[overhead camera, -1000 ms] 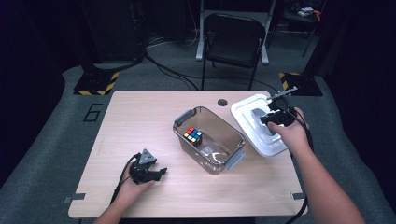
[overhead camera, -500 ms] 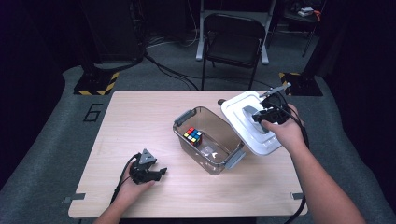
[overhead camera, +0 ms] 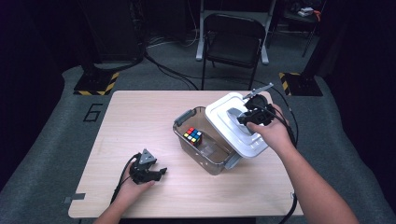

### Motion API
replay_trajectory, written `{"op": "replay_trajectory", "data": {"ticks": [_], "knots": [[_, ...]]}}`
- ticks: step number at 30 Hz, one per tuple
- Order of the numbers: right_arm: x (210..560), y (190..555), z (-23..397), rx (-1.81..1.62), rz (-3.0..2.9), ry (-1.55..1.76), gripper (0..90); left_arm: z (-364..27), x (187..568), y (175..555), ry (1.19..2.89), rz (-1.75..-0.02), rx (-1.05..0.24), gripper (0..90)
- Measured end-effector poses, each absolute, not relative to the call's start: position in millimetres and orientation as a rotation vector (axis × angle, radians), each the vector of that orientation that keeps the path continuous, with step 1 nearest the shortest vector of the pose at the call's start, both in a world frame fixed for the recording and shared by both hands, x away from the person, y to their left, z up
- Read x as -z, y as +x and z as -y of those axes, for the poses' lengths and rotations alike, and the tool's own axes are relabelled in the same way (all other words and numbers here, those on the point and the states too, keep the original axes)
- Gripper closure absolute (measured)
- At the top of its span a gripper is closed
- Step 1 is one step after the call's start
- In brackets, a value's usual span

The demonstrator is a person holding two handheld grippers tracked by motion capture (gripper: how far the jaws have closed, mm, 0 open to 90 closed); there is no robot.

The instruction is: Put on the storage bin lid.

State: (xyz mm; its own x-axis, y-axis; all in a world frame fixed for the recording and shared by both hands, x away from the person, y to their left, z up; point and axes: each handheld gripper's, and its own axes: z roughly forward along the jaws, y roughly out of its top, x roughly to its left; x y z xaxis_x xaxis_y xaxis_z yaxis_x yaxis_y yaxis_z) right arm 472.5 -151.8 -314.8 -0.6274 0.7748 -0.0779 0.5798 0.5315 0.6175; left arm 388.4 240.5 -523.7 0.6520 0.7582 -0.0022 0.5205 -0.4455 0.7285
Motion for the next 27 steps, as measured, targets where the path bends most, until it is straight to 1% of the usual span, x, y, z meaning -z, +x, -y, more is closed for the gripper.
{"op": "replay_trajectory", "data": {"ticks": [27], "knots": [[316.9,471.6,94.1,-0.839,-2.508,1.011,67.0,-240.7,523.1,388.8,2.16,-0.979,-0.43,37.4]]}}
